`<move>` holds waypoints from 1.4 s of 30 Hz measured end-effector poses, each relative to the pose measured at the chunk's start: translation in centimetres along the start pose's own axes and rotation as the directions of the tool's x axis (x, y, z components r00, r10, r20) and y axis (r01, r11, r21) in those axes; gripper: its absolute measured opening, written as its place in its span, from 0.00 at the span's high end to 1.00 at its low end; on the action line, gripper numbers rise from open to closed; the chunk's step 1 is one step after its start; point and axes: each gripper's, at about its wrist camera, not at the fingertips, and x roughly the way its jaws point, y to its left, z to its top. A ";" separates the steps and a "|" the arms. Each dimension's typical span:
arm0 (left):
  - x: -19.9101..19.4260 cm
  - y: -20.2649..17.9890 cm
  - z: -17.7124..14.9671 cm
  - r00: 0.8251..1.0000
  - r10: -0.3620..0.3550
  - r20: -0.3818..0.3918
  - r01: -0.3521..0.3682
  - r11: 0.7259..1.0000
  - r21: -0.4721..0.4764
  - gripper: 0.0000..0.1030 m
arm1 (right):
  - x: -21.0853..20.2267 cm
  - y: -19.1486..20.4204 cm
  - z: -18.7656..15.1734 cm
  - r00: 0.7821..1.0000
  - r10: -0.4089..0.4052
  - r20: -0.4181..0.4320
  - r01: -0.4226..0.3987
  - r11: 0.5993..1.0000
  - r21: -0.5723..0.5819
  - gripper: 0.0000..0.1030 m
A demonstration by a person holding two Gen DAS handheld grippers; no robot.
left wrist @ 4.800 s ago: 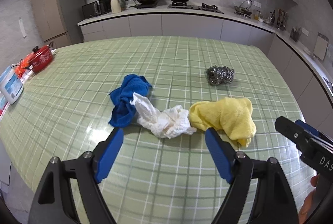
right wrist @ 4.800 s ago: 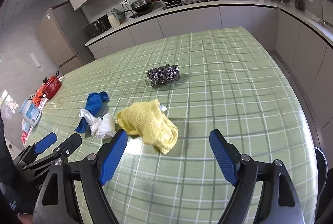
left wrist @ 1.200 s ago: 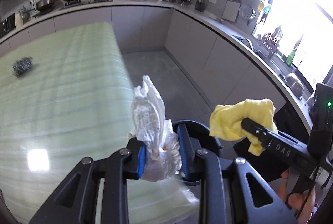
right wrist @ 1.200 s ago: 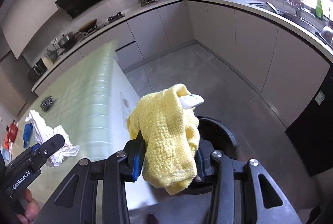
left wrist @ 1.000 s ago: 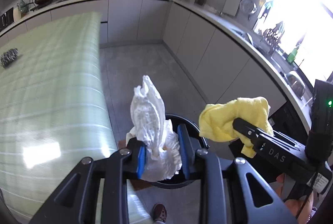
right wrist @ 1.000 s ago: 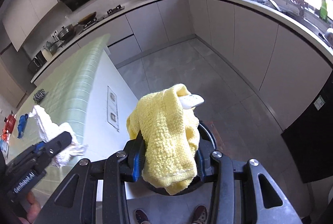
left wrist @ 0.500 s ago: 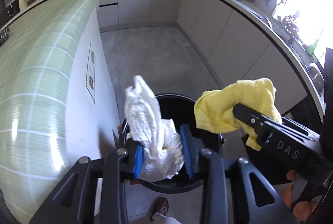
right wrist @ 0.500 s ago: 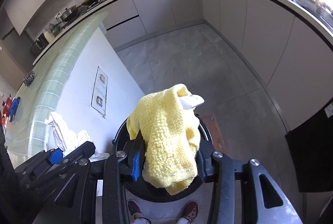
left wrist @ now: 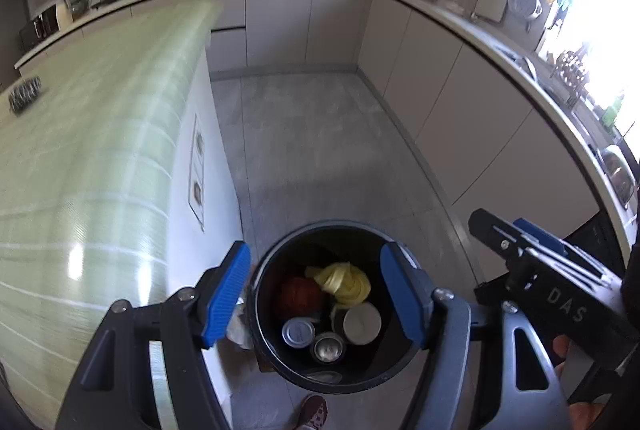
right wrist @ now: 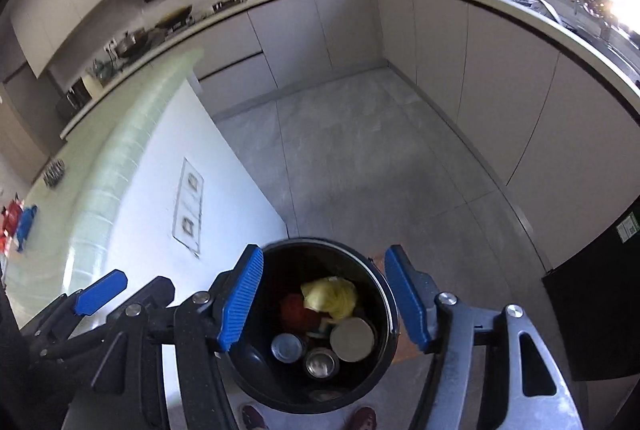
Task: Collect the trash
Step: 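Carry the tissue and yellow cloth over the black bin and open both tools, then move both open tools back over the island toward the blue cloth and steel wool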
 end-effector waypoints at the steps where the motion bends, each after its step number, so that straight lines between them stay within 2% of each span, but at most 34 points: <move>1: -0.5 0.1 0.3 1.000 -0.007 0.005 0.007 1.000 -0.001 0.33 | -0.6 0.3 0.3 1.000 0.000 0.011 0.000 1.000 0.004 0.36; 7: -4.9 2.2 1.9 0.997 -0.049 0.059 0.049 0.999 -0.002 0.33 | -3.5 2.5 1.2 0.998 0.013 0.057 -0.013 1.000 0.011 0.36; 14: -8.5 7.1 2.8 0.993 -0.036 0.116 0.039 0.999 -0.016 0.33 | -5.7 8.7 0.8 0.995 0.054 0.087 -0.053 0.998 -0.019 0.36; 18: -10.1 11.5 2.6 0.991 0.008 0.137 -0.003 0.999 -0.041 0.30 | -6.8 12.9 0.4 0.990 0.086 0.115 -0.082 0.996 -0.037 0.35; 23: -11.2 14.8 2.0 0.986 0.064 0.152 -0.054 0.996 -0.067 0.30 | -7.4 17.1 -0.6 0.985 0.112 0.133 -0.104 0.993 -0.062 0.35; 33: -13.3 20.9 0.9 0.981 0.120 0.155 -0.096 0.984 -0.150 0.30 | -7.4 22.5 -1.4 0.977 0.169 0.127 -0.155 0.982 -0.111 0.32; 36: -14.1 24.2 0.4 0.978 0.136 0.157 -0.107 0.978 -0.181 0.30 | -7.4 25.8 -1.5 0.974 0.186 0.131 -0.166 0.975 -0.146 0.27; 42: -15.3 30.8 -0.2 0.969 0.183 0.163 -0.147 0.966 -0.215 0.30 | -6.1 32.9 -2.6 0.971 0.213 0.111 -0.192 0.966 -0.175 0.26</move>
